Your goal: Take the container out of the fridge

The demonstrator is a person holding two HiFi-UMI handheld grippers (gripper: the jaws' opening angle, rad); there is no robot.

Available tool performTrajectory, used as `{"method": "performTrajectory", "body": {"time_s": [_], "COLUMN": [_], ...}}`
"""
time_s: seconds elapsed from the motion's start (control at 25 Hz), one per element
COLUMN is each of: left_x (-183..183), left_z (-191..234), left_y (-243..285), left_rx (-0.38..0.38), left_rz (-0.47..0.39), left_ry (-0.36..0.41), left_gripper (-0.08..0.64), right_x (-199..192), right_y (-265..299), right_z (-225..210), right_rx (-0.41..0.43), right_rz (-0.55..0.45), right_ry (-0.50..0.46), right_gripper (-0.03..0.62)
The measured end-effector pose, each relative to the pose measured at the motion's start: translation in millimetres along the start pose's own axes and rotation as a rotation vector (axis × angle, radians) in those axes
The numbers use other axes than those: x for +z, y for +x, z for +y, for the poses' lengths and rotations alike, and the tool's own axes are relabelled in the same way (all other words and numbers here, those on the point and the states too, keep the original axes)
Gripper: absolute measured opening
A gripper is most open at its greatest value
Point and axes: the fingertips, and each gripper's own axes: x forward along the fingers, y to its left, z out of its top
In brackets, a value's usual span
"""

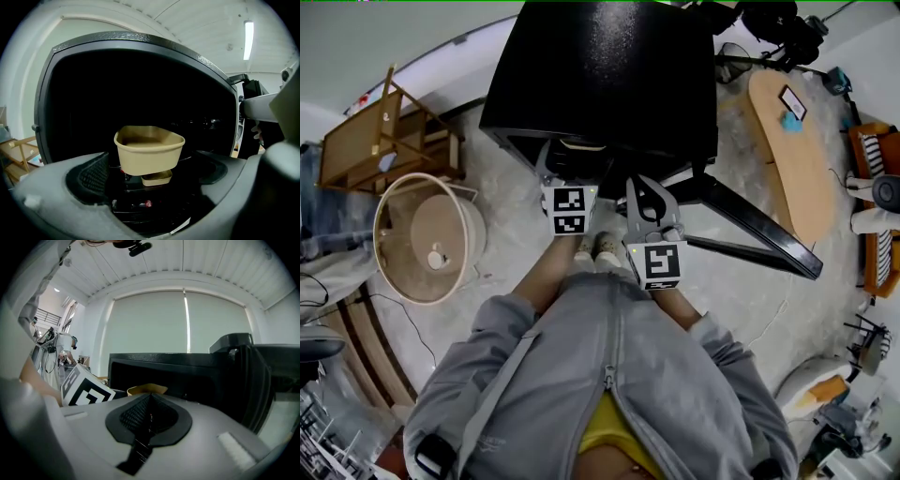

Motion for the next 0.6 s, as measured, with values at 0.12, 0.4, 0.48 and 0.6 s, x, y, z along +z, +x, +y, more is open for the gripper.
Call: {"method": "performTrajectory", "body": {"time_s": [0.12,0.4,0.48,0.6], "left_x": [2,3,4,5], "left_z": [1,0,1,4], "left_y": [8,25,28,31], "left_rx": [0.005,0.010,0.018,0.023], "left_rz": [-0.010,0.004,0.004,0.004], "left_ry": [-0.004,0.008,0.010,0.028], "left_gripper": [0.548,0.548,0.546,0.526], "right_x": [0,-5,-6,-8], "right_y": [2,4,5,6], "right_z": [1,-5,-7,-8], "right_rx": [0.007,-0.003,-0.005,-0.006], "right_rz": [0.006,0.022,0.024,0.028], "right_ry": [-0.005,-0.001,0.000,-0.002], "right_gripper": [0.000,0.000,0.000,0.000]}}
